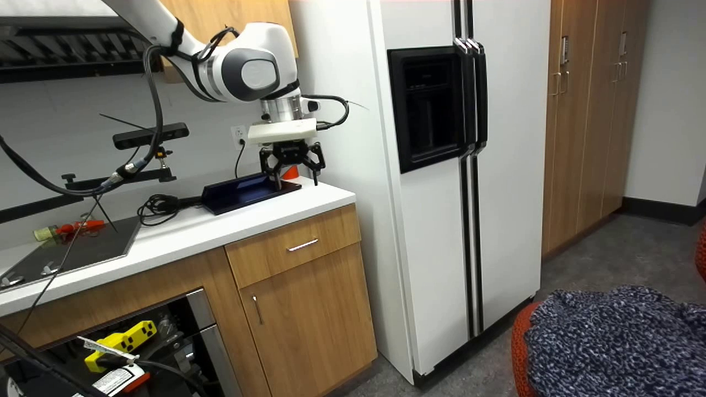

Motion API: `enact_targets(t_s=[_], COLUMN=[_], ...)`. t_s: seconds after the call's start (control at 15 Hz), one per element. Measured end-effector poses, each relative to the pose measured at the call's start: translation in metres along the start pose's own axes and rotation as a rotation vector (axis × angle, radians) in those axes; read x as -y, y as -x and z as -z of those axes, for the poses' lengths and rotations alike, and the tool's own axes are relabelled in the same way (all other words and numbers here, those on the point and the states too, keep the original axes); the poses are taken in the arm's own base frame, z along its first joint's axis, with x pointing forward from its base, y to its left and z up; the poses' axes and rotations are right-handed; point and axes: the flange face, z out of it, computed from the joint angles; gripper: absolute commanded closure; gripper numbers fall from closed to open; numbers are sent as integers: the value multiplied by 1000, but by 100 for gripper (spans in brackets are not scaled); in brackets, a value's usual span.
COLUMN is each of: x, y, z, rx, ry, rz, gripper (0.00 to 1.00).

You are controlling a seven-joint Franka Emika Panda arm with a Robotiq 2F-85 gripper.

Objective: Close the open drawer

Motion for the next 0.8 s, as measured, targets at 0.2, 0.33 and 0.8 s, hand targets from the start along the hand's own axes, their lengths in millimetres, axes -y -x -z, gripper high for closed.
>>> enact_targets(t_s=[0.2, 0.33, 0.8], x=[0, 1, 1], y=[-1, 0, 0], z=[0, -1, -2], rx=[-13, -18, -18], ry=[11, 14, 14], rz=[0, 0, -1], gripper=[0, 0, 0])
